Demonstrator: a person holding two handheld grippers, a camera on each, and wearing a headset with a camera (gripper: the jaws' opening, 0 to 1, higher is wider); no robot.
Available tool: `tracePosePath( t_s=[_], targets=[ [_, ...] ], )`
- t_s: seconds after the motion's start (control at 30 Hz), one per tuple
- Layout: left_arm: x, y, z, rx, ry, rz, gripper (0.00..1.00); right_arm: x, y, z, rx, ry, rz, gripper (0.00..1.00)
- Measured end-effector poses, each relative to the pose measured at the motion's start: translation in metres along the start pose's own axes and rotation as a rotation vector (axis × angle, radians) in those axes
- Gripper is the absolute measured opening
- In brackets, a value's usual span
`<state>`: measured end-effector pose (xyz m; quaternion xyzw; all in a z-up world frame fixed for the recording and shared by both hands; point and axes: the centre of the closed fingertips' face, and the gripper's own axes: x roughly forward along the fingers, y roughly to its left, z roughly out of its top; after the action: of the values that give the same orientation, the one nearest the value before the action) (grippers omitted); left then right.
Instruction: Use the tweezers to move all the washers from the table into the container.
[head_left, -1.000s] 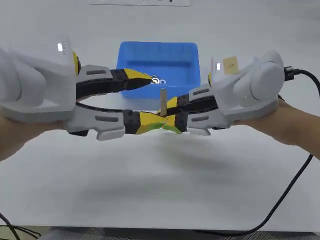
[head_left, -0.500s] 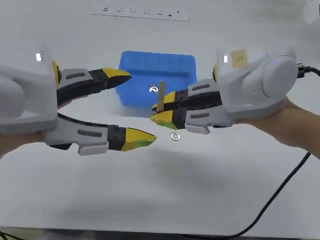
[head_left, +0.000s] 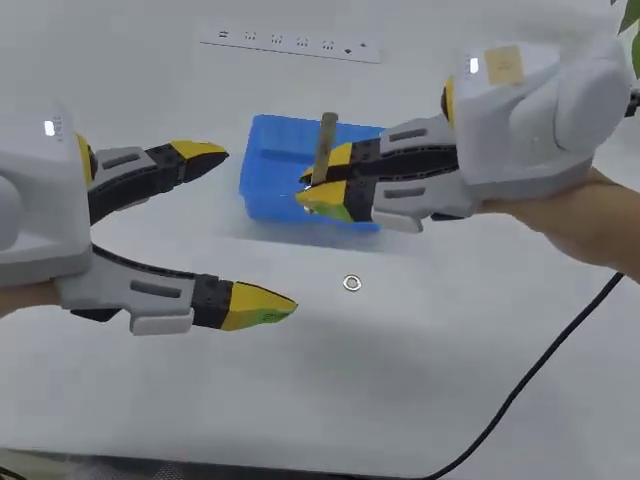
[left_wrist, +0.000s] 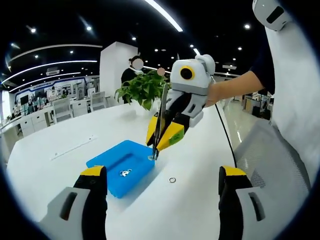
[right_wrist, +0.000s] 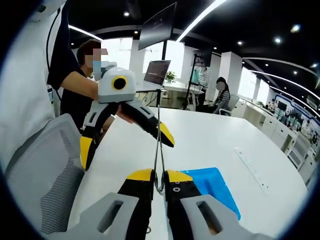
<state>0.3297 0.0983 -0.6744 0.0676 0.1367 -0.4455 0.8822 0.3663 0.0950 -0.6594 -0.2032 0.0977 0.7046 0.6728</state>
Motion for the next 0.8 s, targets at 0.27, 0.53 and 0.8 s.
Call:
tracePosePath(
  t_s=[0.27, 0.53, 0.8],
  targets=[
    [-0.003, 0.007, -0.008, -0.007, 0.011, 0.026, 0.99, 0.001, -0.043, 0.005, 0.007, -0.027, -0.067, 0.09],
    [-0.006, 0.016, -0.019, -0.012, 0.033, 0.046, 1.0, 0.016, -0.081, -0.018, 0.018, -0.011, -0.111, 0.09],
    [-0.008, 0.023, -0.028, -0.029, 0.051, 0.068, 1.0, 0.035, -0.1, -0.056, 0.073, 0.027, -0.126, 0.09]
  ],
)
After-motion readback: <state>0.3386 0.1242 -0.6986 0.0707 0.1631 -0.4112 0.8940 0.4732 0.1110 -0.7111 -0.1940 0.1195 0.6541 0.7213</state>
